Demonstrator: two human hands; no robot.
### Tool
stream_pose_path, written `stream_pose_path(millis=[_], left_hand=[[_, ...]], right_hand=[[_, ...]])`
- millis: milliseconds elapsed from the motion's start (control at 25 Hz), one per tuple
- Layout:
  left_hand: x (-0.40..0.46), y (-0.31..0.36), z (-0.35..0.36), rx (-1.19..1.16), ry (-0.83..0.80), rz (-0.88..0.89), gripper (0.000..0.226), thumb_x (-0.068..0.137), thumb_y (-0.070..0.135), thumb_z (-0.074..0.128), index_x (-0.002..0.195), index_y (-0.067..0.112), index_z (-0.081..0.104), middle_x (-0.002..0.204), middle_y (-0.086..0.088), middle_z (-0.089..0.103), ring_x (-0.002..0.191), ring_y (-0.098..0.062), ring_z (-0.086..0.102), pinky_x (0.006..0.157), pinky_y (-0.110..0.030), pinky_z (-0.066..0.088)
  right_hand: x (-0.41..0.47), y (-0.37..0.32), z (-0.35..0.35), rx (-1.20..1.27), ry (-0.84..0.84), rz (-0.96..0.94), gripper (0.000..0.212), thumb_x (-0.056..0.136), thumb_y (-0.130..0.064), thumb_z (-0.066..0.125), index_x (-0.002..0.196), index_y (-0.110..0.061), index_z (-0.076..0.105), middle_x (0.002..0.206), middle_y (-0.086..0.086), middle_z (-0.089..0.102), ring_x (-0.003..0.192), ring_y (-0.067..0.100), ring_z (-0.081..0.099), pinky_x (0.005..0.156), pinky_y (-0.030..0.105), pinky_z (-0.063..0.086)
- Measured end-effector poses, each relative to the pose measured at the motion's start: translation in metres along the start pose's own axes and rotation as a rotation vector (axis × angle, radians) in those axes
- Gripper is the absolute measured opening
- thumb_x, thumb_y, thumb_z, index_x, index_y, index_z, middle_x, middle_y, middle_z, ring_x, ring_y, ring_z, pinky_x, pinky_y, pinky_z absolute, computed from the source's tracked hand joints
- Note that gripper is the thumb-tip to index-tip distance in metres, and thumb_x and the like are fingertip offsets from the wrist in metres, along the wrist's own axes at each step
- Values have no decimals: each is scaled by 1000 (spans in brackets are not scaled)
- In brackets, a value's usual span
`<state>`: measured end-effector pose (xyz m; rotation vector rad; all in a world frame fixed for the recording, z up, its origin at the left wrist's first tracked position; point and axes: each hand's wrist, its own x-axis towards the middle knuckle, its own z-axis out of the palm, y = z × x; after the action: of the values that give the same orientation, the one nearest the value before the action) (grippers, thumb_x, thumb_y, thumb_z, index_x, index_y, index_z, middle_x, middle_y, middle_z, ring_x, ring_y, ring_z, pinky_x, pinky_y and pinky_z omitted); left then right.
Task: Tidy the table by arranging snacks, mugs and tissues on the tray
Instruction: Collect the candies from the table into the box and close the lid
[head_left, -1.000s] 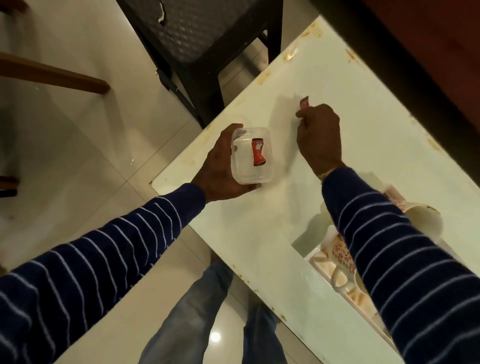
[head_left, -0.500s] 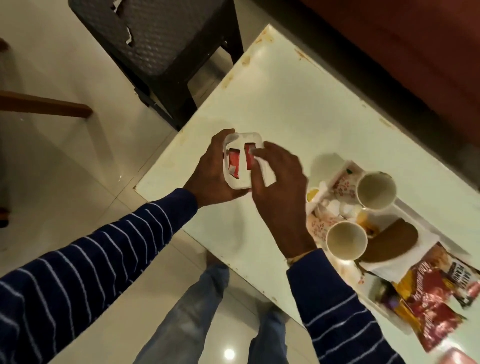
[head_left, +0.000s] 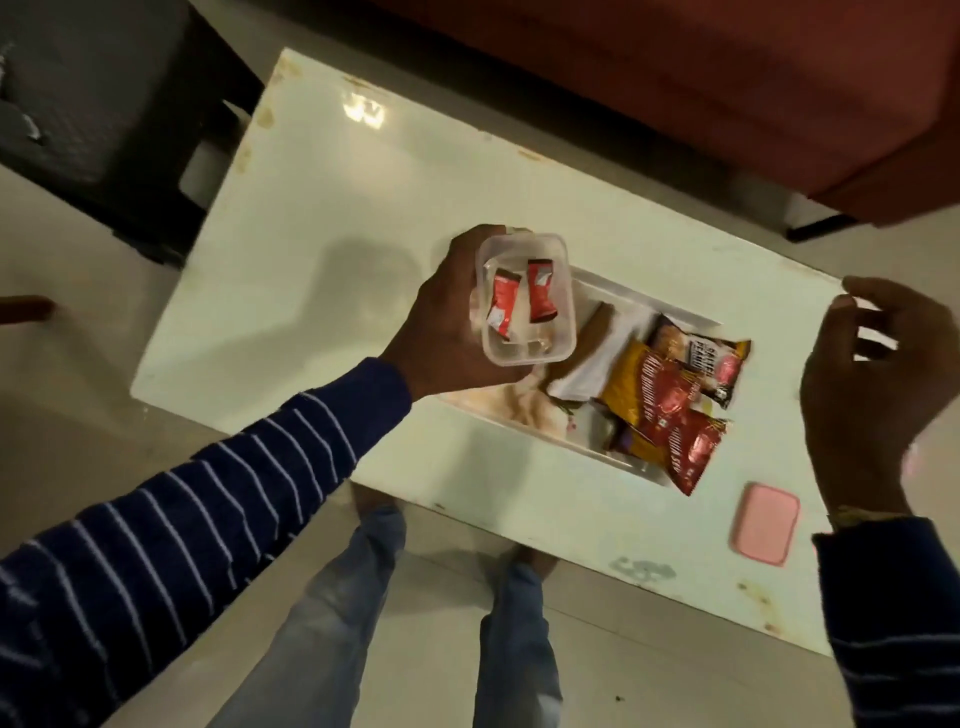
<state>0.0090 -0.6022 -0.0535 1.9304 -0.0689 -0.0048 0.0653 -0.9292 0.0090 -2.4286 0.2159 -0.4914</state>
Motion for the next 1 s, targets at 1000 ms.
stream_pose_path(millis=[1000], left_hand=[[49, 70, 343, 247, -209, -10, 114, 49, 45, 94, 140, 4, 38, 136, -12, 44, 124, -18, 42, 104, -13, 35]], right_hand=[[-15, 293, -11, -406, -579, -35, 30, 94, -3, 54, 123, -6, 61, 140, 12, 48, 106, 37, 57, 73, 41, 54]])
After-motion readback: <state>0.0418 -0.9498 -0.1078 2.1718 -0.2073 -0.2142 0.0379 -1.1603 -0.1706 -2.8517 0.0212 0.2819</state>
